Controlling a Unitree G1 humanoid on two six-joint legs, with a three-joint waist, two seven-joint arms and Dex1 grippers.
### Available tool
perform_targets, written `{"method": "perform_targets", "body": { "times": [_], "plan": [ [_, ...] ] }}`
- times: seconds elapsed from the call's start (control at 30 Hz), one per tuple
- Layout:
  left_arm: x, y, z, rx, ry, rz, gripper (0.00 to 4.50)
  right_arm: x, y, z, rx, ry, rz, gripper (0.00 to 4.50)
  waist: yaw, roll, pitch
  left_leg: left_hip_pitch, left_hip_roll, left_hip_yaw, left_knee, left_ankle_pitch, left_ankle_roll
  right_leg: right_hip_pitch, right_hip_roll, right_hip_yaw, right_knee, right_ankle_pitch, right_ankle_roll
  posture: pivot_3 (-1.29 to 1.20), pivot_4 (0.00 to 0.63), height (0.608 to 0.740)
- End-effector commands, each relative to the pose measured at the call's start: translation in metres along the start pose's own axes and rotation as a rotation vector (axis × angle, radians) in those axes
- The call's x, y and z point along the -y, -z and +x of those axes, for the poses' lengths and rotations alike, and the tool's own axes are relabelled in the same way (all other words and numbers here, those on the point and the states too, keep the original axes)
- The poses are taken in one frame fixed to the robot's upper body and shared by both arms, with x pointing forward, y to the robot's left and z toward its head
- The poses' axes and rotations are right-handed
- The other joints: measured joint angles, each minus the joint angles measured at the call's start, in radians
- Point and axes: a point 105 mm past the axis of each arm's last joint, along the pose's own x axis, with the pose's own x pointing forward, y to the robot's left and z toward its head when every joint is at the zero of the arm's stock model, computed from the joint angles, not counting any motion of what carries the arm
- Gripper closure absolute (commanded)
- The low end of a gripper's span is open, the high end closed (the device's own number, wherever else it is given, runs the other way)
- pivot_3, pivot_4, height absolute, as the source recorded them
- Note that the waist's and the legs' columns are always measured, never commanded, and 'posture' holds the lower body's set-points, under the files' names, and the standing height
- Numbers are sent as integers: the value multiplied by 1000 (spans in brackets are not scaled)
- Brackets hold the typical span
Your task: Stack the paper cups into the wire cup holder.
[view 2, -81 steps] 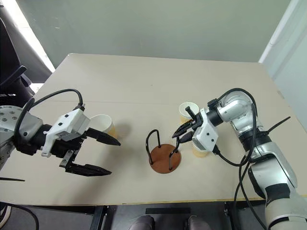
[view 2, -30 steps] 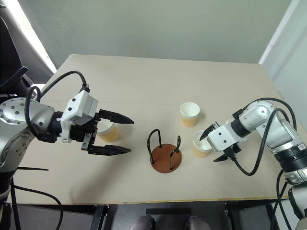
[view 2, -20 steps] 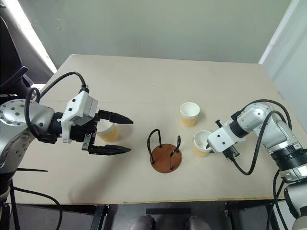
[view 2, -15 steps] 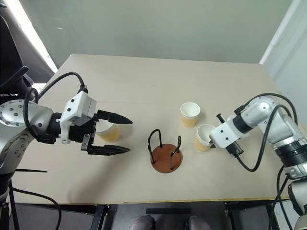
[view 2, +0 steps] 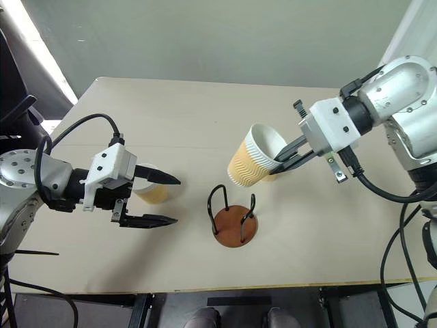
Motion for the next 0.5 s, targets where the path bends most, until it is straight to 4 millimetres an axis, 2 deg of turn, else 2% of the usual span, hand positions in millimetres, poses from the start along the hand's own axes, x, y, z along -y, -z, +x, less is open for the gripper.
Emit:
{"method": "perform_targets", "body": {
  "times": [0.03,0.3,0.5],
  "plan": [
    [3,-13,-6,28,-6,49,0,-1,-6,9,17,-25,-29,4480,1,0,0,0,0,0,0,0,0,0,0,0,0,0,0,0,150,740],
    [7,-19,-12,52,-24,35,0,-10,9,34,9,-91,-21,4480,2,0,0,-1,0,0,1,0,0,0,0,0,1,0,0,0,150,740],
    [11,-20,-13,46,-40,24,0,-16,21,39,-26,-120,-17,4480,1,0,0,-1,0,0,1,0,0,0,0,0,2,0,0,0,150,740]
  ]
}}
